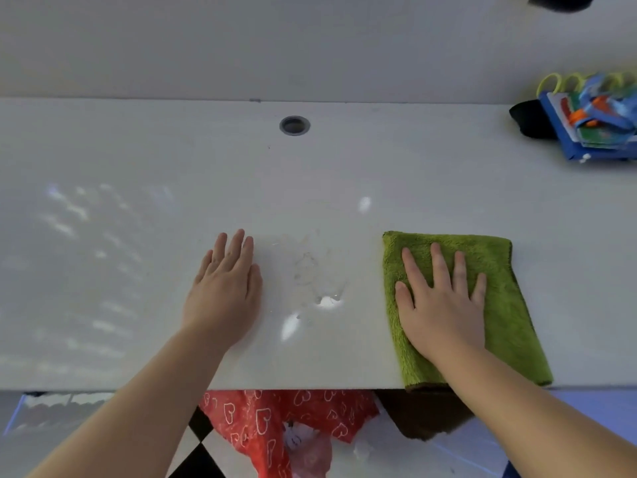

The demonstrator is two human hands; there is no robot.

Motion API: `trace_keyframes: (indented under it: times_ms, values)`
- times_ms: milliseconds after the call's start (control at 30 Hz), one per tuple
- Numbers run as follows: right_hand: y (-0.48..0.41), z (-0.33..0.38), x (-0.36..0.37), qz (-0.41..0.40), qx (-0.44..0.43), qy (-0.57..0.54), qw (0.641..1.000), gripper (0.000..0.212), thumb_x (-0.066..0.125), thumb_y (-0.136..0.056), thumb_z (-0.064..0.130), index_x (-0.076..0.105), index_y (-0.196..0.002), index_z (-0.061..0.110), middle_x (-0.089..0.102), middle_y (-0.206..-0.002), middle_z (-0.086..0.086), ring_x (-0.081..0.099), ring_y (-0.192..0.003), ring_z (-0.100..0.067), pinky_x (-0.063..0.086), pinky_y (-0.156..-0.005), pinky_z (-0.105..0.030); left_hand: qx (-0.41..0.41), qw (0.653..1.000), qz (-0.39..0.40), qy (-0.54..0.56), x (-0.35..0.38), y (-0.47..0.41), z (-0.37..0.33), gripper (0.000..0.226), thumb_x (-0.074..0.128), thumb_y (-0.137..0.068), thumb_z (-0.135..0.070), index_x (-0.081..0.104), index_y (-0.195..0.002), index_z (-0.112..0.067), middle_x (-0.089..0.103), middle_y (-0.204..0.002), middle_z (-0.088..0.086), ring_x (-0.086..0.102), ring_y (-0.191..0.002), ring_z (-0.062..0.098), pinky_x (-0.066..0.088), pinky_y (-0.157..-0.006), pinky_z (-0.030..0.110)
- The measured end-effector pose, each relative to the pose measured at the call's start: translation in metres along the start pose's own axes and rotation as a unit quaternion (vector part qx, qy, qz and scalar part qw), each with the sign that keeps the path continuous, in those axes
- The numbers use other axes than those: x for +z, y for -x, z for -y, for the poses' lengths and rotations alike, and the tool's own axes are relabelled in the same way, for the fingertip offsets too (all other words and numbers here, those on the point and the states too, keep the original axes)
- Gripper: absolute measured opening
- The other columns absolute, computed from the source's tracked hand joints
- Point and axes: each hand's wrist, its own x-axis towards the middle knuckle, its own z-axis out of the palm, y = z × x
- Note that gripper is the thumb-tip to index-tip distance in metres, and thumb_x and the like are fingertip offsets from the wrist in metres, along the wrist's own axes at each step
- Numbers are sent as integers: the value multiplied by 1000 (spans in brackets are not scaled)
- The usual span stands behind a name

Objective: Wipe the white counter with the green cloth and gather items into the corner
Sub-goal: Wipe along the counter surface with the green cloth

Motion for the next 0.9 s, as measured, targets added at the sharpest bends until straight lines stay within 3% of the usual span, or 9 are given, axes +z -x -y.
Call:
trace_keyframes:
  times_ms: [100,300,467,800,900]
  values:
    - [11,35,6,-14,5,3,1000,59,-6,-90,61,-15,-147,48,-10,-163,1,-13,-148,-32,-4,-117,-59,-11,1000,11,5,2,-4,18,61,11,-103,-38,7,-161,-17,0,-168,-6,-16,-148,3,-12,-118,22]
    - [14,96,5,-22,29,-6,999,60,-5,-90,61,-12,-149,48,-9,-163,2,-14,-148,-32,-5,-116,-59,-1,1000,14,5,12,-9,18,61,5,-102,-34,-3,-160,-16,-6,-168,-5,-14,-153,16,-8,-122,31]
    - [24,164,5,-24,-5,-29,999,61,-1,-91,61,-10,-149,47,-9,-163,2,-16,-147,-32,-10,-115,-60,13,1000,17,11,13,-9,18,61,1,-101,-35,-8,-158,-16,-9,-167,-4,-17,-152,16,-8,-123,34]
    - [32,177,4,-30,-5,-36,999,60,5,-92,61,-5,-149,49,-1,-164,2,-10,-149,-31,-6,-116,-59,6,999,37,13,15,-11,16,63,-6,-96,-38,-16,-153,-16,-12,-167,-1,-21,-151,19,-12,-121,36]
    - [14,179,2,-36,-7,-39,999,60,6,-91,61,-3,-149,50,1,-164,3,-7,-149,-31,-4,-116,-60,5,999,37,2,12,-21,13,70,-4,-94,-37,-3,-159,-12,-2,-169,2,-13,-153,21,-9,-121,36]
